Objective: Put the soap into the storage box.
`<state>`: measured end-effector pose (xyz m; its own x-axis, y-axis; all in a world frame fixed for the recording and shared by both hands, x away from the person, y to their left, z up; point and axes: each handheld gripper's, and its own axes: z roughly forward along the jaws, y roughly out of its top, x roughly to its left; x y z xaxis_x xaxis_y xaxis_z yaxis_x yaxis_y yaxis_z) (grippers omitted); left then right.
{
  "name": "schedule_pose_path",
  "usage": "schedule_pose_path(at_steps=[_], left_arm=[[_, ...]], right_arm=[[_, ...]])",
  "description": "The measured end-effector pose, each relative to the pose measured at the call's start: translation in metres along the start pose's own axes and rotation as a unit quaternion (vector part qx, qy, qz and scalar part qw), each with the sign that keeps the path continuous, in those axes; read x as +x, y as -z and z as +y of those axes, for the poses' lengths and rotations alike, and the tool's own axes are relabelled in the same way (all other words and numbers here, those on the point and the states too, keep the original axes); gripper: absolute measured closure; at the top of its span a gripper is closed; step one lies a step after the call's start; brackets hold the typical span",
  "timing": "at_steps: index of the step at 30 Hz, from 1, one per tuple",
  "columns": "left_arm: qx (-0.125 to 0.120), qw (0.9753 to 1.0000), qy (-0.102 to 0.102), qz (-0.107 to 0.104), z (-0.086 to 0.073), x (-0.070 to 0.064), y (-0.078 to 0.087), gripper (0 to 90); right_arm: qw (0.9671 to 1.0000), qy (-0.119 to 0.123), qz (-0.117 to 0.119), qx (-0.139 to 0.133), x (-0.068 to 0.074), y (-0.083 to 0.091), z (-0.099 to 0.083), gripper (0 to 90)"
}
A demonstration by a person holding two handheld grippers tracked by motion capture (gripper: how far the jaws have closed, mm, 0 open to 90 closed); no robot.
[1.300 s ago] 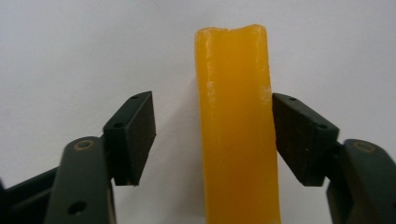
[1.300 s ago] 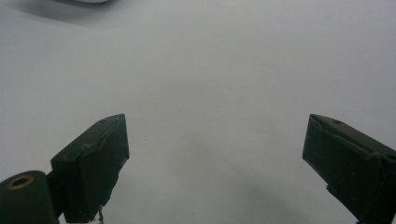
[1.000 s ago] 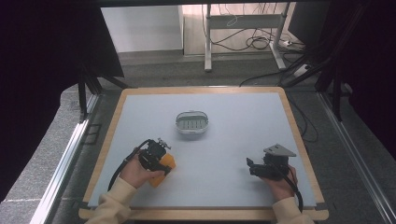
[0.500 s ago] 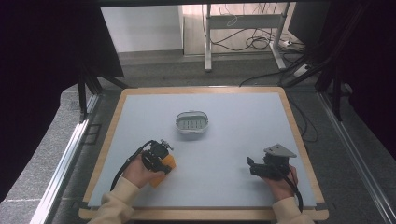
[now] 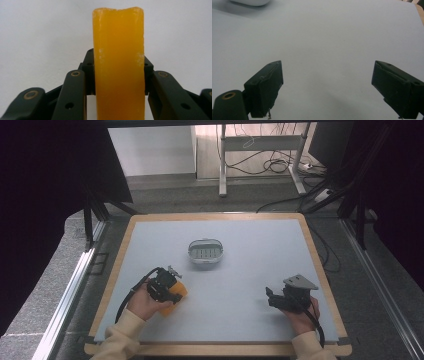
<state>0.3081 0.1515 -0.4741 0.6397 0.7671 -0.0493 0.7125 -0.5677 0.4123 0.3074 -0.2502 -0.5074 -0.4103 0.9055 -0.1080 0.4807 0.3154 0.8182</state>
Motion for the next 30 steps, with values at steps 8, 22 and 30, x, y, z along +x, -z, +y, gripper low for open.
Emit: schedule_pose_path(at_steps=[8,22,30], left_arm=[[-0.025,0.9993,-0.006,-0.029,0.002,0.002,0.017,62.2],[-0.017,0.9983,-0.024,-0.051,0.011,0.013,0.027,62.3],[-0.013,0.9977,-0.041,-0.053,0.016,0.014,0.034,62.3]], right_arm=[[1.0000,-0.004,0.002,-0.001,0.000,0.001,0.000,10.5],[1.0000,-0.002,0.002,0.005,0.000,0.000,-0.001,10.5],[0.9999,-0.008,0.000,0.006,-0.002,0.000,-0.002,10.4]])
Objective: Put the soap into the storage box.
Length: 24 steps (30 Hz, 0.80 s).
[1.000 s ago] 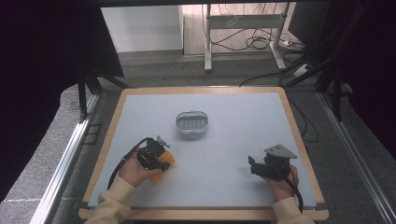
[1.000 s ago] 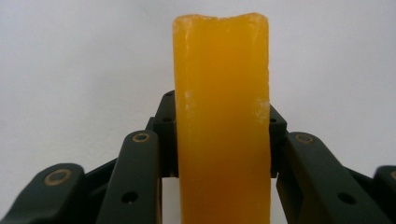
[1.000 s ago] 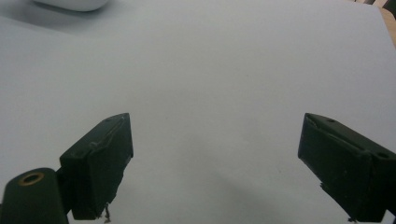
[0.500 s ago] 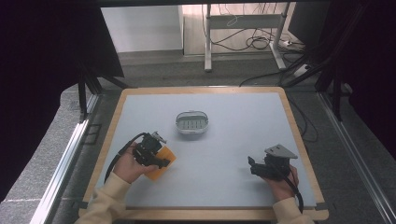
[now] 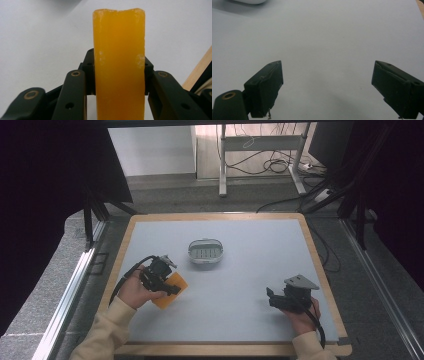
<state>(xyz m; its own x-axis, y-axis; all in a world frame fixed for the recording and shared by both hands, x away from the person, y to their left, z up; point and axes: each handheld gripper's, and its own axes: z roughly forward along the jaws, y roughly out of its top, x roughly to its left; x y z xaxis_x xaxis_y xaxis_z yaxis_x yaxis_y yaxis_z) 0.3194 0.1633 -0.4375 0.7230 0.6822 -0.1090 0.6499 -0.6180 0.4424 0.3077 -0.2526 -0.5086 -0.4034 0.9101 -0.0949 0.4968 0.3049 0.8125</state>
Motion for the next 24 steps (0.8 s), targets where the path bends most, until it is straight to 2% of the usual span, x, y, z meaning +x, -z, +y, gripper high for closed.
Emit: schedule_pose_path(at_steps=[4,5,6,11,13,14,16,17,20,24], left_arm=[[0.001,0.9998,-0.015,0.010,0.002,-0.005,0.002,62.3],[0.001,0.9998,-0.015,0.010,0.002,-0.005,0.002,62.3],[0.005,0.9997,-0.024,0.009,0.004,-0.007,0.003,62.3],[0.002,0.9995,-0.030,0.004,0.007,-0.007,0.004,62.3],[0.003,0.9994,-0.033,0.006,0.009,-0.006,0.004,62.3],[0.005,0.9992,-0.040,0.001,0.011,-0.004,0.004,62.3],[0.003,0.9990,-0.042,-0.016,0.013,0.000,0.004,62.3],[0.003,0.9989,-0.044,-0.019,0.014,0.002,0.004,62.3],[0.004,0.9989,-0.046,-0.013,0.017,0.005,0.003,62.3],[0.001,0.9989,-0.045,-0.016,0.019,0.009,0.002,62.3]], right_arm=[[1.0000,0.001,0.000,0.000,0.001,0.000,0.000,10.4],[1.0000,0.000,0.001,0.001,0.001,0.000,0.000,10.5],[1.0000,0.001,0.000,0.001,0.001,0.000,0.000,10.4],[1.0000,0.002,0.000,0.002,0.000,0.000,0.000,10.4],[1.0000,0.002,0.001,0.003,0.000,0.000,0.000,10.4],[1.0000,0.001,0.000,0.003,0.000,-0.001,0.000,10.4],[1.0000,0.000,-0.001,0.003,-0.001,-0.001,0.000,10.4],[1.0000,0.000,-0.001,0.004,-0.001,-0.001,-0.001,10.5],[1.0000,0.001,-0.001,0.004,-0.001,-0.001,-0.001,10.4],[1.0000,0.001,0.000,0.005,-0.001,-0.001,-0.001,10.4]])
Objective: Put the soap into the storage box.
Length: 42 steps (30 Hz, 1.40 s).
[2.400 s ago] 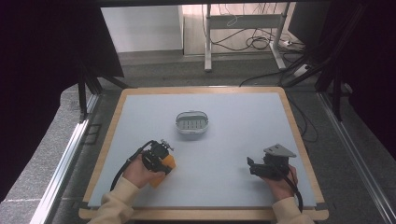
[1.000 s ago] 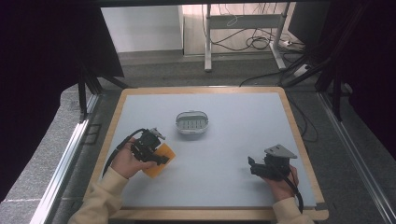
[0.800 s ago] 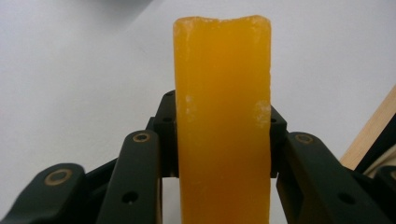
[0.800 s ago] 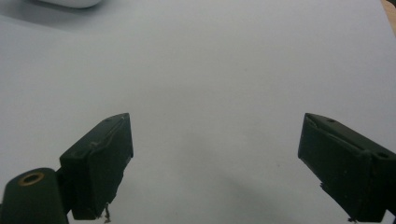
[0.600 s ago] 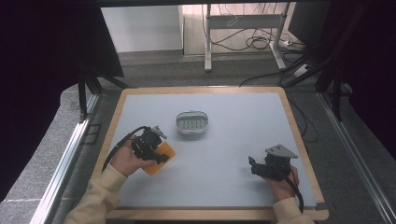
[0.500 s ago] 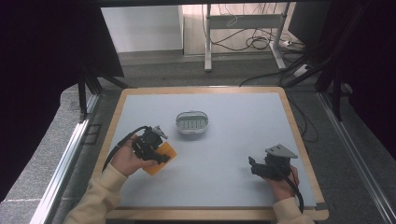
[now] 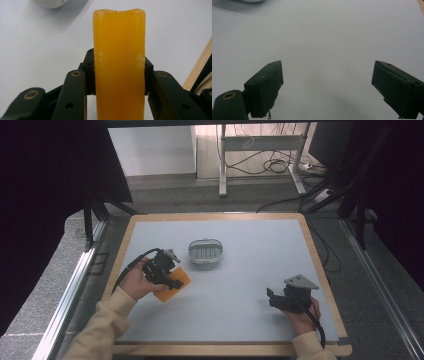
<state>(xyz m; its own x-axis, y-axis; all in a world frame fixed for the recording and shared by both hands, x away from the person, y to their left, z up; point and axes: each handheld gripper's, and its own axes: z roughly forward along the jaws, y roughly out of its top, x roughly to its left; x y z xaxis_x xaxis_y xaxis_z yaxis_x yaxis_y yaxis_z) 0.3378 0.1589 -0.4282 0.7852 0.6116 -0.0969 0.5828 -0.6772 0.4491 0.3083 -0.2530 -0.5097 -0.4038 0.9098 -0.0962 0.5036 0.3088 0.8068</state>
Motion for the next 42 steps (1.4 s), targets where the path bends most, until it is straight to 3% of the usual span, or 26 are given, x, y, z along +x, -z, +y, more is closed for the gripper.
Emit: schedule_pose_path(at_steps=[6,14,18,42], left_arm=[[0.003,1.0000,-0.001,-0.008,0.005,0.007,-0.001,62.3],[0.003,1.0000,-0.005,0.004,0.012,0.011,0.003,62.3],[-0.001,0.9999,-0.012,-0.009,0.016,0.012,0.005,62.3],[0.007,0.9986,-0.047,0.025,0.045,0.016,0.023,62.3]], right_arm=[[1.0000,0.002,0.000,0.001,0.000,-0.001,0.000,10.4],[1.0000,0.001,0.001,0.001,0.000,-0.001,0.000,10.4],[1.0000,0.002,0.000,0.002,0.000,0.000,0.000,10.5],[1.0000,0.000,0.003,0.005,0.000,-0.001,0.000,10.6]])
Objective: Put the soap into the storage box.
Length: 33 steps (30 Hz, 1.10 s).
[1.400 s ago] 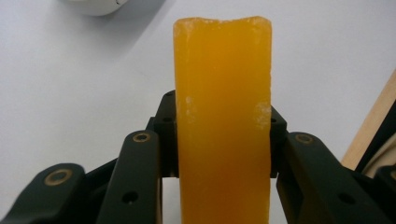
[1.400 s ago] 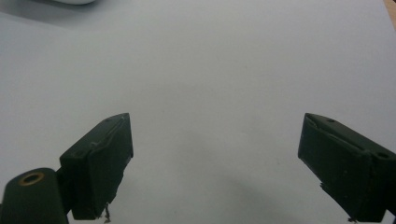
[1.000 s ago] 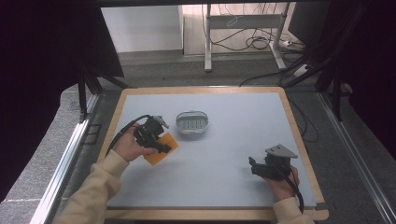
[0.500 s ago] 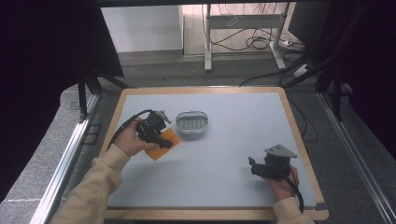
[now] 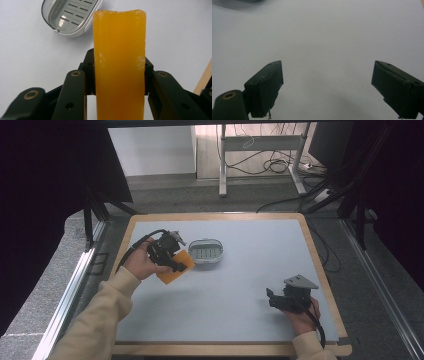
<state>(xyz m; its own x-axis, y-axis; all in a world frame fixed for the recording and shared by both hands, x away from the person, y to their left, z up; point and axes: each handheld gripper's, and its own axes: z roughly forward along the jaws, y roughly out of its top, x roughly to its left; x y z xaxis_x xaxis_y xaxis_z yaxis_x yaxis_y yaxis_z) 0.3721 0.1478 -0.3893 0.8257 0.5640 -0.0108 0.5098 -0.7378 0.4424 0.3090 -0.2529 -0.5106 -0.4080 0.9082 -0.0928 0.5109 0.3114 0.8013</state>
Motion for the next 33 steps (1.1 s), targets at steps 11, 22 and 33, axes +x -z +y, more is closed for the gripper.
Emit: schedule_pose_path(at_steps=[11,22,33], left_arm=[[0.012,0.9999,-0.009,0.006,0.010,0.007,0.000,62.3],[0.016,0.9997,-0.019,0.007,0.021,0.012,-0.006,62.3],[0.020,0.9994,-0.028,0.005,0.030,0.018,-0.013,62.3]], right_arm=[[1.0000,-0.001,0.000,-0.001,0.000,0.000,0.000,10.8],[1.0000,0.002,0.001,-0.001,0.000,0.000,0.000,10.8],[1.0000,0.004,0.002,-0.003,0.000,0.000,0.000,10.8]])
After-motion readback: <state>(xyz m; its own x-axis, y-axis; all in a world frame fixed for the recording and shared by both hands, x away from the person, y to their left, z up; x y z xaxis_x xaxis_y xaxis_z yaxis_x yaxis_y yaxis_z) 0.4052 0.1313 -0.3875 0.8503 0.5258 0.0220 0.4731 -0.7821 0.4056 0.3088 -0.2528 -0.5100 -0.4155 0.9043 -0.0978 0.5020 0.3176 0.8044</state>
